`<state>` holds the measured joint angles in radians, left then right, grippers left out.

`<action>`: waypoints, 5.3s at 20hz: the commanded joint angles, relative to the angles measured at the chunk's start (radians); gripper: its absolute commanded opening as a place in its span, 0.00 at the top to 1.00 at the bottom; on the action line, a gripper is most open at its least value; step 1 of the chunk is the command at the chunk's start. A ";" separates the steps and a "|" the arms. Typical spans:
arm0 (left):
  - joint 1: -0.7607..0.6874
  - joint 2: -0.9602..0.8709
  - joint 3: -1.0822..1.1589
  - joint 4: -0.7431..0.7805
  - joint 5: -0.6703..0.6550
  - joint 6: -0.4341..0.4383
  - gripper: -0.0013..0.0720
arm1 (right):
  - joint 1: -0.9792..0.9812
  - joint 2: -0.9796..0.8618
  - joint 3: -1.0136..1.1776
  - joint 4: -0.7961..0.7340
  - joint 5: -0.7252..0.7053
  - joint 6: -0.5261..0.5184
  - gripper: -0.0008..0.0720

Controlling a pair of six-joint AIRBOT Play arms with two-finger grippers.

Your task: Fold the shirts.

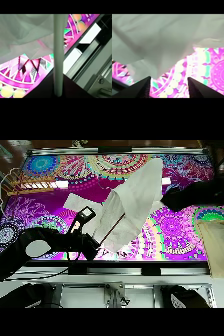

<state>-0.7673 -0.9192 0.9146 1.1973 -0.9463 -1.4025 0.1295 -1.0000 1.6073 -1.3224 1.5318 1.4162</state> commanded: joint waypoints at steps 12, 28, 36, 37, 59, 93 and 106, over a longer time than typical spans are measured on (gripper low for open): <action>0.002 0.000 0.000 0.116 -0.120 0.164 0.91 | -0.358 -0.190 0.000 0.311 -0.014 -1.168 0.09; 0.063 0.001 0.000 0.120 -0.186 0.346 0.91 | -0.129 -0.299 0.000 0.114 -0.009 -1.297 0.09; 0.065 0.001 0.000 0.122 -0.135 0.369 0.91 | -0.129 -0.300 0.000 0.124 0.051 -1.307 0.09; 0.065 0.001 0.001 0.122 -0.115 0.369 0.91 | -0.121 -0.300 0.000 0.127 0.066 -1.307 0.09; 0.138 0.003 0.084 0.562 -0.022 0.209 0.05 | -0.029 -0.309 0.000 0.003 0.140 -1.210 0.88; 0.231 -0.196 -0.139 -0.871 0.530 0.106 0.28 | -0.028 0.023 0.000 0.113 0.148 -0.748 0.88; 0.200 -0.381 0.029 -0.903 0.649 0.180 0.90 | -0.028 0.023 0.000 0.124 0.162 -0.719 0.88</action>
<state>-0.5556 -1.2629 0.8898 0.3012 -0.3149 -1.2701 0.1009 -0.9775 1.6070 -1.1973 1.6867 0.6930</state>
